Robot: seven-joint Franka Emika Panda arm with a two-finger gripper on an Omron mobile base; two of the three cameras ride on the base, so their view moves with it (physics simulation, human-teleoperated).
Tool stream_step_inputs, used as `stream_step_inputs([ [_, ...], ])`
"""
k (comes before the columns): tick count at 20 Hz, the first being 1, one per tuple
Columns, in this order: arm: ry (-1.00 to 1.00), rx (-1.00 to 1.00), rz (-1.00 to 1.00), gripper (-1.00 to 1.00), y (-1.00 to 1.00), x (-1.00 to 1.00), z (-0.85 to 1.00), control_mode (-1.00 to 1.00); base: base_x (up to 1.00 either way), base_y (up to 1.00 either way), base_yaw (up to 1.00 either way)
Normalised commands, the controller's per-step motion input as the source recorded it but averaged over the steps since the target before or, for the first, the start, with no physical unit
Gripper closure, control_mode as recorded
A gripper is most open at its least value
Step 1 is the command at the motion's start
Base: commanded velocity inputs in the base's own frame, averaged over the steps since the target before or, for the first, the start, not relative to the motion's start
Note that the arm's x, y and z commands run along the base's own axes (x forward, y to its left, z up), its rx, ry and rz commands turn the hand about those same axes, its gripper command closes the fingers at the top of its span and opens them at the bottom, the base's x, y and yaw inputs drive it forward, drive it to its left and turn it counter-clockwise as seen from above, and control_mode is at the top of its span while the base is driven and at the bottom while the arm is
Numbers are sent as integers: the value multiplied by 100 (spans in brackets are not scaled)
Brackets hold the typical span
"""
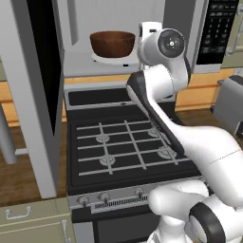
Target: Open the microwave, place the bowl with waffle inside the microwave, then close the microwave door and turn it on.
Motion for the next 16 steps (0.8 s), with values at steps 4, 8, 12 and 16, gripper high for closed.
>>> stream_step_inputs([
  [4, -3, 46, -31, -100, -1, -96, -1, -100, 0, 0, 0],
  [8, 0, 78, -47, -100, -7, -93, 0, -100, 0, 0, 0],
  [12, -4, 96, -45, -100, -4, -93, 0, -100, 0, 0, 0],
  [16, -7, 100, -40, -100, -5, -95, 0, -100, 0, 0, 0],
])
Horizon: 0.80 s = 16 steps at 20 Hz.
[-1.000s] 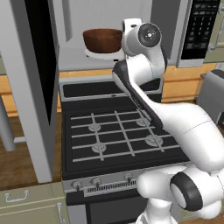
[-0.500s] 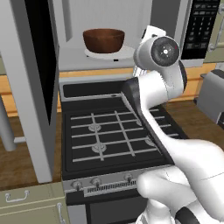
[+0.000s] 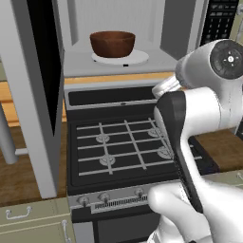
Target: Open the microwave, place the bowl with waffle inside the microwave, then close the microwave door and turn it on.
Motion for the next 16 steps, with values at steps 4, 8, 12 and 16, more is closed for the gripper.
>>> stream_step_inputs([
  [4, -22, 100, -24, -100, -10, -100, -11, -100, 0, 0, 0],
  [8, -56, 91, -20, -100, 0, -100, -27, -100, 0, 0, 0],
  [12, -53, 45, -14, -100, 16, -100, -1, -100, 0, 0, 0],
  [16, -22, 2, -18, -100, 61, -93, 6, -100, 0, 0, 0],
])
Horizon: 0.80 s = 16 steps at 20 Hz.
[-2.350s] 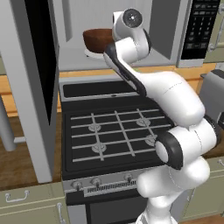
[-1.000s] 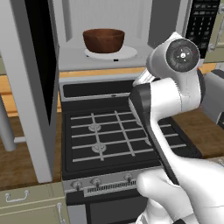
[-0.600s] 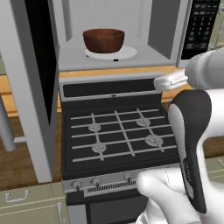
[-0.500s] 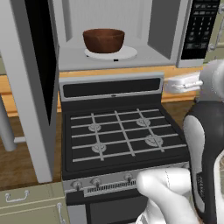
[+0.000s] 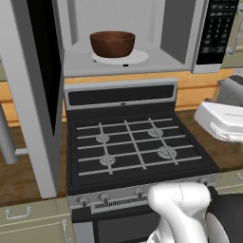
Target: Open the microwave, place the bowl with waffle inside the microwave, then close the microwave door and turn it on.
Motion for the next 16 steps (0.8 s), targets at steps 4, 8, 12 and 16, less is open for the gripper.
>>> stream_step_inputs([
  [4, -3, 1, -27, -100, 47, -85, 8, -100, 0, 0, 0],
  [8, -5, 0, -20, -100, 22, -94, -3, -100, 0, 0, 0],
  [12, -4, 0, -8, -100, 14, -62, -19, -100, 0, 0, 0],
  [16, 0, 0, 0, -100, 12, -28, -21, -100, 0, 0, 0],
])
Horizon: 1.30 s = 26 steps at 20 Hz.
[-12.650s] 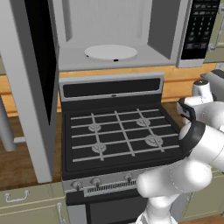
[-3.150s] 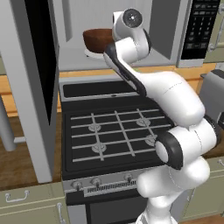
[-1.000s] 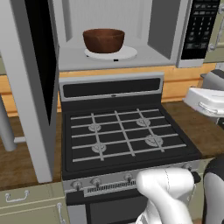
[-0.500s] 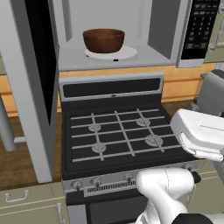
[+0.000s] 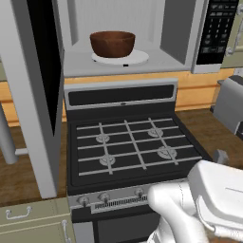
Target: Open the microwave, place the bowl with waffle inside the microwave, then close the microwave door and turn it on.
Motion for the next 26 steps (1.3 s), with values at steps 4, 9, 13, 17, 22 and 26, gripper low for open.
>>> stream_step_inputs([
  [4, 0, 0, 0, -100, 5, -25, 0, -100, 0, 0, 0],
  [9, 0, 0, 0, -100, 0, -1, 0, -100, 0, 0, 0],
  [13, 0, 0, 0, -100, 0, 0, 0, -100, 0, 0, 0],
  [17, 0, 0, 0, -100, 0, 0, 0, -100, 0, 0, 0],
  [22, -1, 0, 0, -100, 1, -18, 0, -100, 0, 0, 0],
  [26, -4, 0, 0, -100, 4, -31, 0, -100, 0, 0, 0],
])
